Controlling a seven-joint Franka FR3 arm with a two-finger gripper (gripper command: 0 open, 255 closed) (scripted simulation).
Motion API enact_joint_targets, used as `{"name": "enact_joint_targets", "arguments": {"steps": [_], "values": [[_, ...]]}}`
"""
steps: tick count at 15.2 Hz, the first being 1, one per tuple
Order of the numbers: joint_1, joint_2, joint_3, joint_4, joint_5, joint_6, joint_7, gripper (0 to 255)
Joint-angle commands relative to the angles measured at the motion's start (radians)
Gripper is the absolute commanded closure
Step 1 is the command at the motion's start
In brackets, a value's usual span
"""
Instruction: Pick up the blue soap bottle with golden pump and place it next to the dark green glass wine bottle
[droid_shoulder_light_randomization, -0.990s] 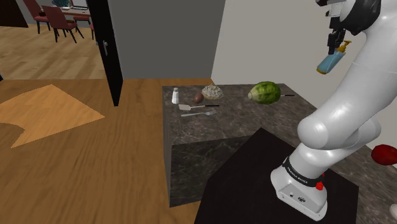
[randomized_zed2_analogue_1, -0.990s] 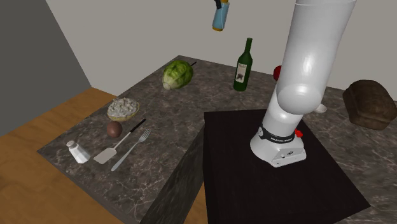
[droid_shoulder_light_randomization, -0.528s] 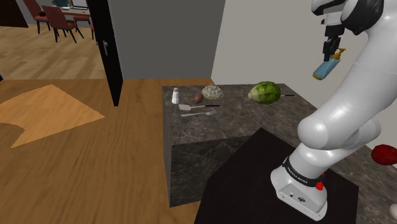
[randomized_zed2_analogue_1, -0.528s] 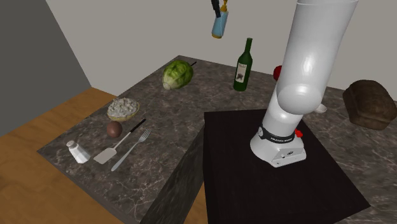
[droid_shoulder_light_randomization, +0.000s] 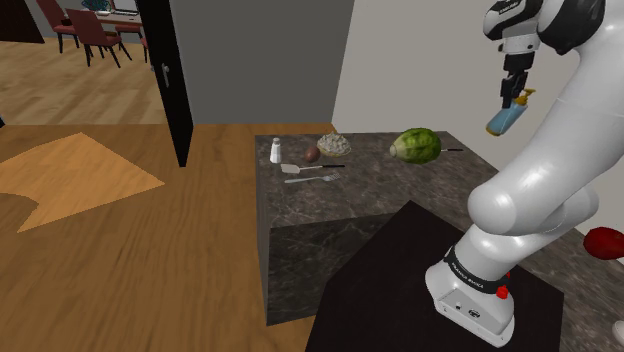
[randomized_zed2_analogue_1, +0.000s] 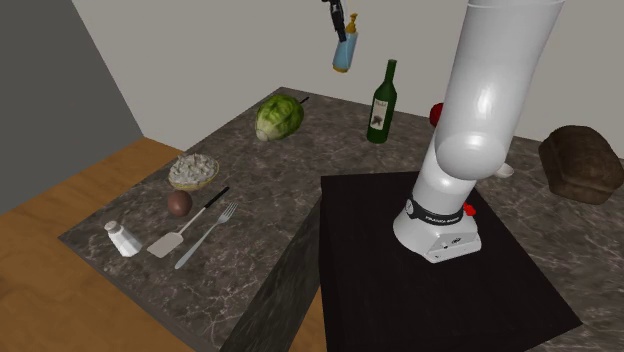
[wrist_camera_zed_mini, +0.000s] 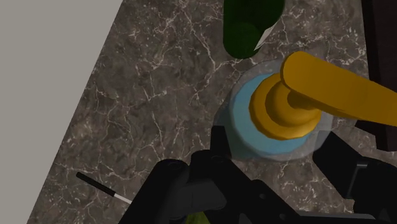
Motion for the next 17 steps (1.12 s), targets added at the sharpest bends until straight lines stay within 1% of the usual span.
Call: {"name": "enact_joint_targets", "arguments": {"steps": [1,17], "values": [[0.000,0.002,0.001,-0.026,0.000,0.027,0.009,255],[-0.011,0.053,0.002,-0.186,0.015,0.226,0.047,255]]}}
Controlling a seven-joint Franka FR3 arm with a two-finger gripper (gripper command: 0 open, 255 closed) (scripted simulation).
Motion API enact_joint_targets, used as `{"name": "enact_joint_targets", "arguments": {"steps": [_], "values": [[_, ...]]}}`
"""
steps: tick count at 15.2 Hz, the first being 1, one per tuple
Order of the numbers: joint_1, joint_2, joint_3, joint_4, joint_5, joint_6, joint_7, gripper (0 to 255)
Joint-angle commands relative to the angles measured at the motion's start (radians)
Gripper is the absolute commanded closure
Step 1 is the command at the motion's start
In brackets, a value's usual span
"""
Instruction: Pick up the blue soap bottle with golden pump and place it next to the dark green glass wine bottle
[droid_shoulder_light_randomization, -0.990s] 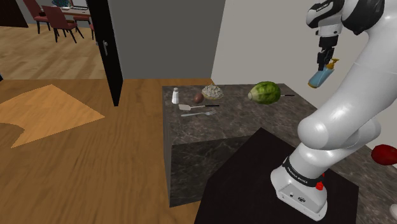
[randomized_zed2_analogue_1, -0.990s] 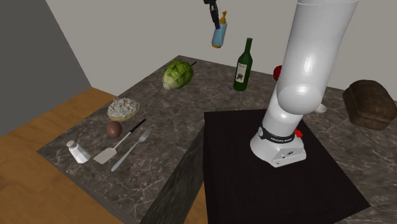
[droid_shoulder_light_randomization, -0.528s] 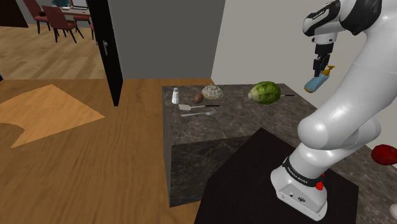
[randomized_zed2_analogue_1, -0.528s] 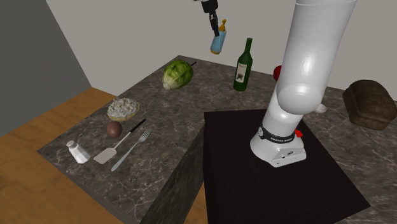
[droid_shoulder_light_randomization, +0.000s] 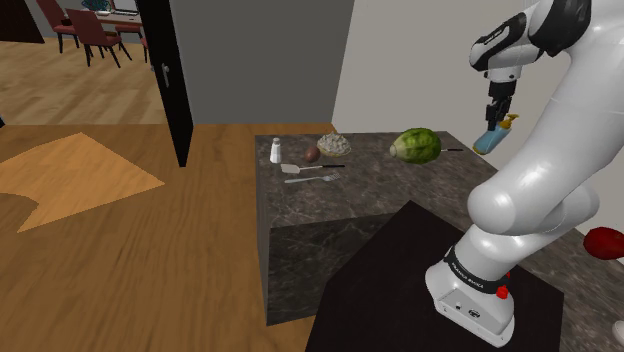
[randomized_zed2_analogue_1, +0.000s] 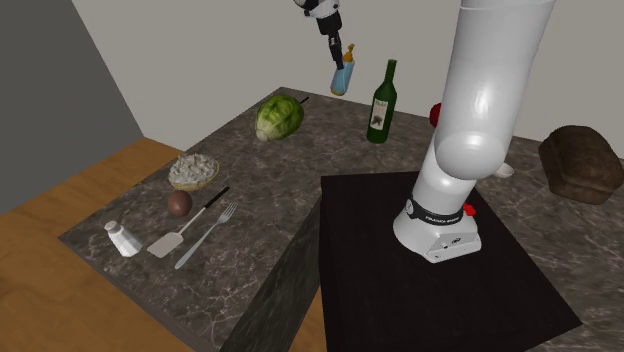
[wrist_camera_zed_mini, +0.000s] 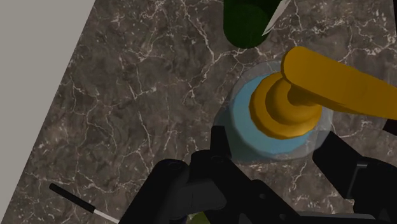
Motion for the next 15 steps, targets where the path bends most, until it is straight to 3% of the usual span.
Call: {"name": "enact_joint_targets", "arguments": {"steps": [1,15], "values": [[-0.002,0.010,0.001,-0.018,0.003,0.027,0.005,255],[-0.023,0.104,0.012,-0.109,0.041,0.198,0.019,255]]}}
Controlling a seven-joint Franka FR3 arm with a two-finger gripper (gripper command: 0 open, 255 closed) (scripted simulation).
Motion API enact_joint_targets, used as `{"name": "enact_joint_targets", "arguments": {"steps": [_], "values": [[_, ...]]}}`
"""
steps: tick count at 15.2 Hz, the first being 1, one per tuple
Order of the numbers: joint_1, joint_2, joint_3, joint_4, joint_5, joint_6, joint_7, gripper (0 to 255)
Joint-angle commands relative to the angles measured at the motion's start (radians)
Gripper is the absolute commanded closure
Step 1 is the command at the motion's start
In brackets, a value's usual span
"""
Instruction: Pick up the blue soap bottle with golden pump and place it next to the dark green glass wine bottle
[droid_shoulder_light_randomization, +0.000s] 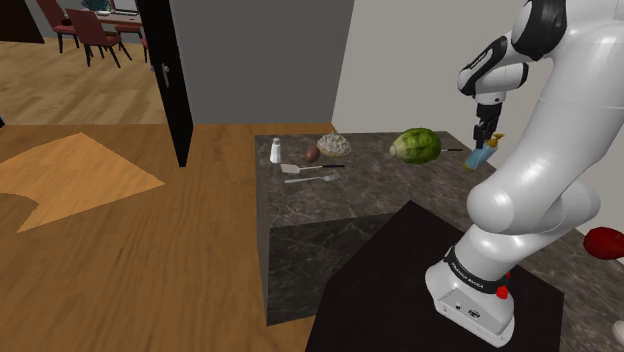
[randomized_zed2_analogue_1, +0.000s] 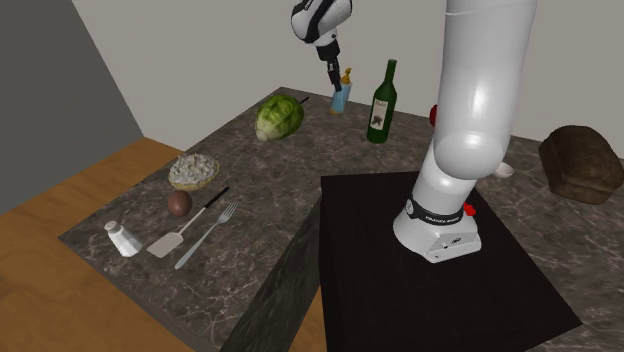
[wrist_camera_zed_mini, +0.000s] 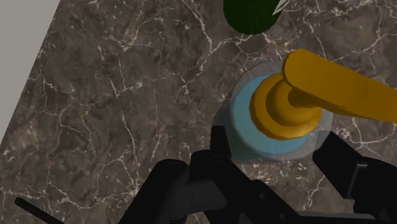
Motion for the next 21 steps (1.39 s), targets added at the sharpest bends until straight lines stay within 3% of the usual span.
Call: {"name": "enact_joint_targets", "arguments": {"steps": [1,21], "values": [[-0.004,0.015,0.002,-0.011,0.006,0.025,0.000,255],[-0.051,0.185,0.047,-0.061,0.079,0.228,0.002,255]]}}
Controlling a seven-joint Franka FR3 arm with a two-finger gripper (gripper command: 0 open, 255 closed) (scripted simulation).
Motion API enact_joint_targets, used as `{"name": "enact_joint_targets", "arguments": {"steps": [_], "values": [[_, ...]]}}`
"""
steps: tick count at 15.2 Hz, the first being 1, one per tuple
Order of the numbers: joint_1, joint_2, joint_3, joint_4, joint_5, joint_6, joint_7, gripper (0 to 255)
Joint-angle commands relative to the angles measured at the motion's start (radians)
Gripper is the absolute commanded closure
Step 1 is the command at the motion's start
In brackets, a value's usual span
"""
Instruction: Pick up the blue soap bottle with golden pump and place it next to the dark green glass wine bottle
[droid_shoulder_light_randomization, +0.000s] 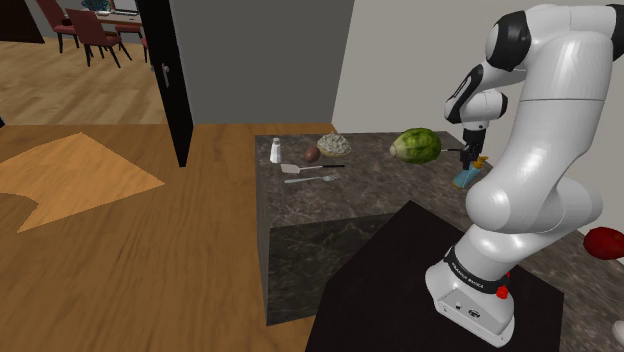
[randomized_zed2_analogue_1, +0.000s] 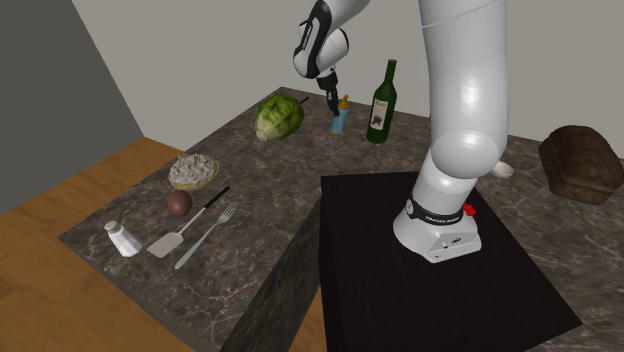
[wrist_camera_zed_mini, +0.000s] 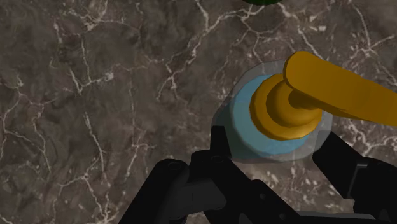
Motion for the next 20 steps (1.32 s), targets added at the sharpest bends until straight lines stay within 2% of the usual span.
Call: {"name": "enact_joint_targets", "arguments": {"steps": [1,6,7,12,16,20], "values": [[-0.001,0.001,0.000,-0.001,0.001,0.003,0.000,255],[-0.001,0.001,0.000,-0.001,0.001,0.003,0.000,255],[-0.001,0.001,0.000,-0.001,0.001,0.003,0.000,0],[-0.001,0.001,0.000,-0.001,0.001,0.003,0.000,0],[0.040,-0.076,-0.015,0.037,-0.028,-0.113,0.020,0],[0.040,-0.076,-0.015,0.037,-0.028,-0.113,0.020,0]]}}
